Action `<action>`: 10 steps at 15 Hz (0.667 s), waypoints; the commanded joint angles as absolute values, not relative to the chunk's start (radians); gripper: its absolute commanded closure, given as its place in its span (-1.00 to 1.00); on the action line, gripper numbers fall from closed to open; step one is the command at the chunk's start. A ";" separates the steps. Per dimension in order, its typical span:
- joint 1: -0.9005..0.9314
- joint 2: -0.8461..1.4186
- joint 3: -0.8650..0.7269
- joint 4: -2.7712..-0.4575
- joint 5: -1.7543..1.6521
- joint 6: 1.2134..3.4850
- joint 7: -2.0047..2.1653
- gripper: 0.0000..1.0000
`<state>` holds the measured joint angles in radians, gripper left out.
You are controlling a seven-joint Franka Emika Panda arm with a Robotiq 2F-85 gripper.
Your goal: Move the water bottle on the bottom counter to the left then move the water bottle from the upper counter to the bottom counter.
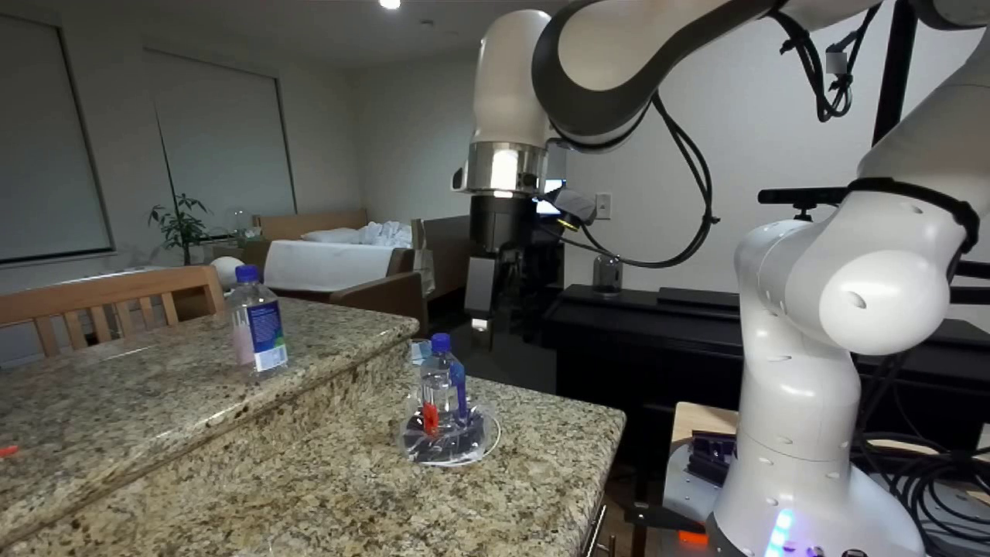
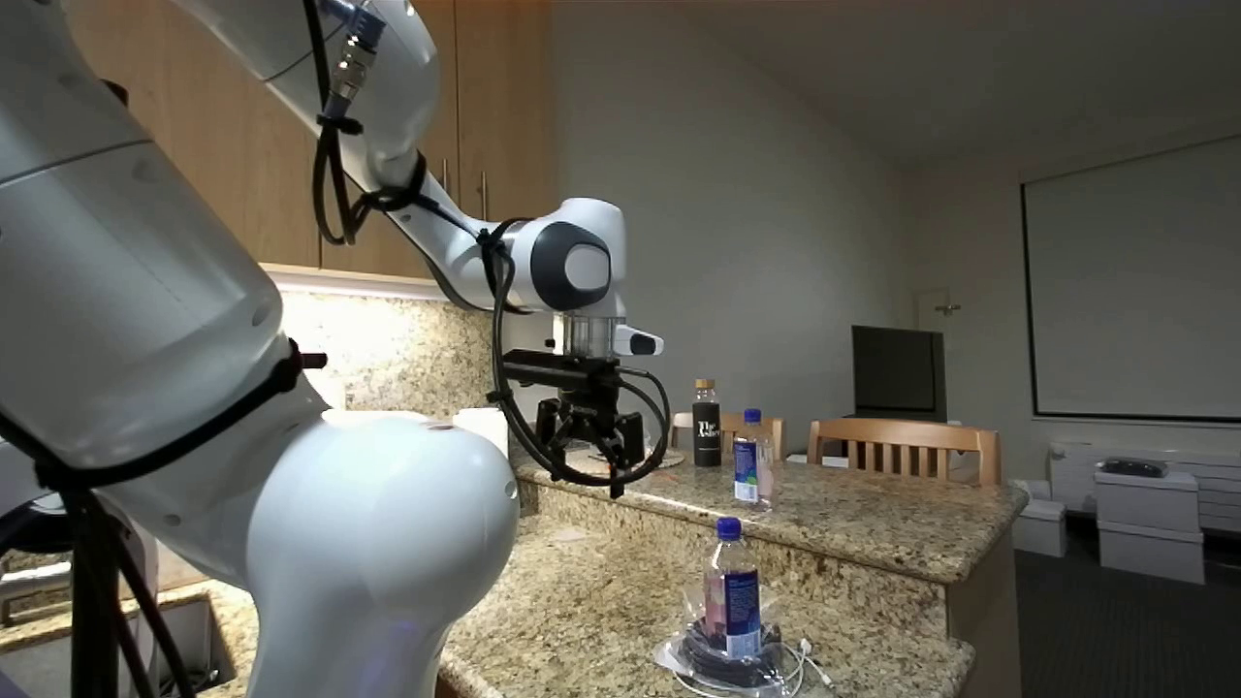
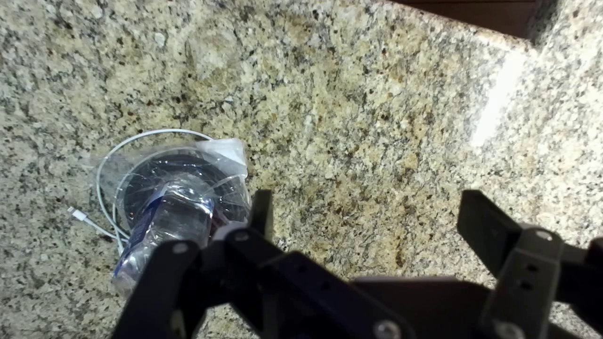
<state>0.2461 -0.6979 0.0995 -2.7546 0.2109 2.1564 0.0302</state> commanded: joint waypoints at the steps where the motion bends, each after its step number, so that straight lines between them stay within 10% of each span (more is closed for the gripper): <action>1: 0.217 -0.682 0.120 -2.729 0.180 2.152 0.032 -1.00; 10: 0.083 -0.599 0.115 -2.606 -0.042 2.148 0.040 -1.00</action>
<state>0.1293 -0.6618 0.1186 -2.6437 0.0071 2.1223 0.0307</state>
